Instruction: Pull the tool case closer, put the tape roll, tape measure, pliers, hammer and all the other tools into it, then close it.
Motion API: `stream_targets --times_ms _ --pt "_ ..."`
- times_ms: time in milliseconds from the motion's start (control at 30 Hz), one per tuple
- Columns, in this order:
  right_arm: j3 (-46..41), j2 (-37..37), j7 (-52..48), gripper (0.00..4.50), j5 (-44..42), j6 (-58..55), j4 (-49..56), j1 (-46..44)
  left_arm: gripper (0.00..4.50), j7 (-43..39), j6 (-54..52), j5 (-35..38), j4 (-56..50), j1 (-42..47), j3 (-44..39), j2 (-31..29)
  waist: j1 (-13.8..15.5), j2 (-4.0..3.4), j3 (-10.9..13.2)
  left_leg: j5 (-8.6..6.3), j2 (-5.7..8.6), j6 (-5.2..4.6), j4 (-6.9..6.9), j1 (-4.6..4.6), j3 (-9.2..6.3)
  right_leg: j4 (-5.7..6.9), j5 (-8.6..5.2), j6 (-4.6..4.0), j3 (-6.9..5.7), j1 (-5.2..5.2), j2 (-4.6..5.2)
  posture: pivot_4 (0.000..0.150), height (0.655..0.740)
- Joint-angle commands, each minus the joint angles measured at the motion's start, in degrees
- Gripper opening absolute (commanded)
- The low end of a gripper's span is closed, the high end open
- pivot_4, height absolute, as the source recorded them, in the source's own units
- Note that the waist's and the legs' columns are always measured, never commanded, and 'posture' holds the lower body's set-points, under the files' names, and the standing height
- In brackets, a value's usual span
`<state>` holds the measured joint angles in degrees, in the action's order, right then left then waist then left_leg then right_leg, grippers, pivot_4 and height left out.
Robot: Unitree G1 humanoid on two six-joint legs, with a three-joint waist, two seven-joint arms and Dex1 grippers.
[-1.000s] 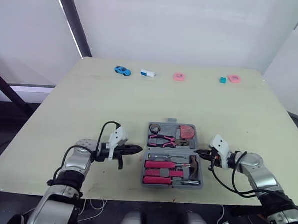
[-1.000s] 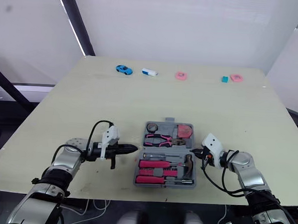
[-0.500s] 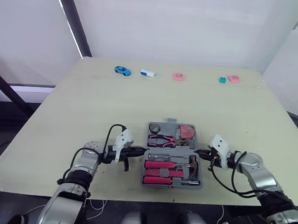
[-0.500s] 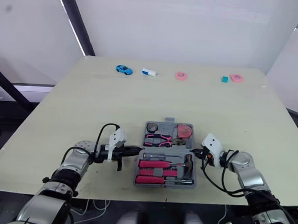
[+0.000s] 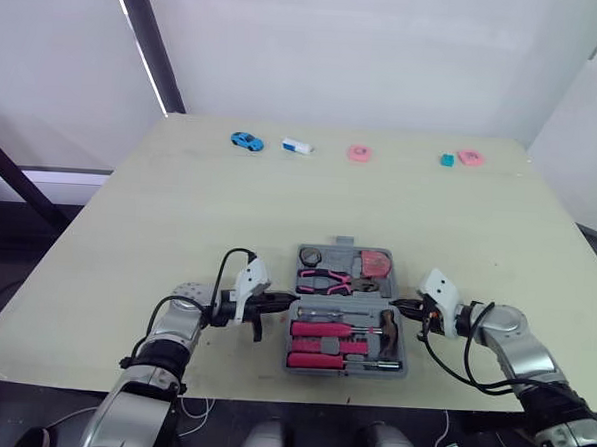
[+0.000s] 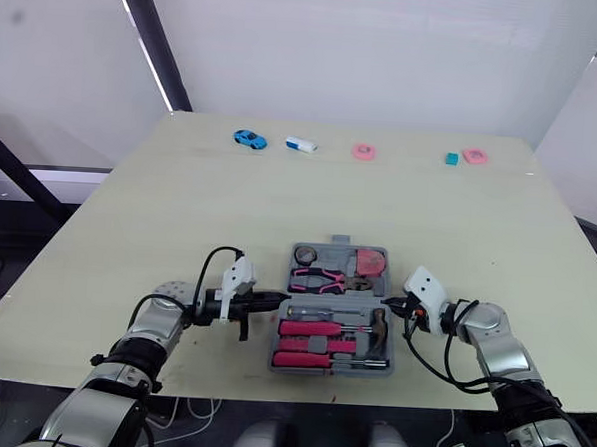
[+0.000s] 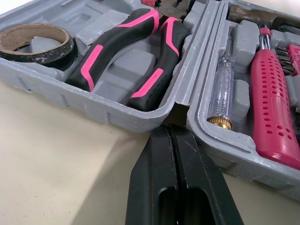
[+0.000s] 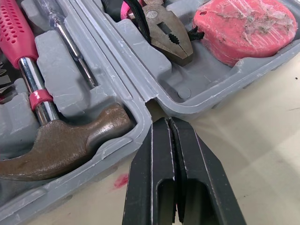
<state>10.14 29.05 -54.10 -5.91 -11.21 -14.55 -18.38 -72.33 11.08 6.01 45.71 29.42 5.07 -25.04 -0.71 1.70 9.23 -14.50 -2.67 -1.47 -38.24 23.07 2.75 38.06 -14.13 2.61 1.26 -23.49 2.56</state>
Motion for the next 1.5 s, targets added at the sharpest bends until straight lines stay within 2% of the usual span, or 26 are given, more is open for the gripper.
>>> stream_targets --times_ms 33,467,1133,1500 --pt "1.1 0.2 -3.4 0.05 -2.1 -1.6 4.7 1.5 0.0 -2.2 -0.1 -0.4 -1.3 -0.1 2.2 1.4 0.1 -0.01 0.0 0.0 0.0 0.0 0.0 0.0 0.0 0.0 0.0 0.0 0.0 0.0 0.0 0.15 0.74" --pt "1.1 2.1 -5.4 0.05 -3.0 -6.4 9.0 5.0 0.0 -7.8 -5.4 -0.7 -7.6 -4.1 5.1 -0.3 0.1 -0.01 0.0 -0.01 0.0 -0.01 0.01 0.01 0.0 -0.04 -0.01 0.0 -0.01 0.01 0.0 0.15 0.74" --pt "2.1 2.4 -5.6 0.05 -2.3 -7.7 9.4 5.7 0.0 -8.8 -7.9 -0.2 -9.5 -5.2 5.0 -1.3 0.1 -0.04 -0.1 -0.01 0.0 -0.01 0.01 0.0 -0.02 -0.04 -0.01 0.0 -0.02 0.03 0.0 0.15 0.74" --pt "0.7 3.2 -4.8 0.05 -2.2 -7.0 10.3 6.7 0.0 -6.5 -6.4 -0.2 -8.2 -5.3 3.0 -3.0 0.1 -0.05 -0.1 -0.01 0.0 -0.01 0.01 -0.02 -0.02 -0.03 -0.01 0.0 -0.02 0.03 0.0 0.15 0.74"
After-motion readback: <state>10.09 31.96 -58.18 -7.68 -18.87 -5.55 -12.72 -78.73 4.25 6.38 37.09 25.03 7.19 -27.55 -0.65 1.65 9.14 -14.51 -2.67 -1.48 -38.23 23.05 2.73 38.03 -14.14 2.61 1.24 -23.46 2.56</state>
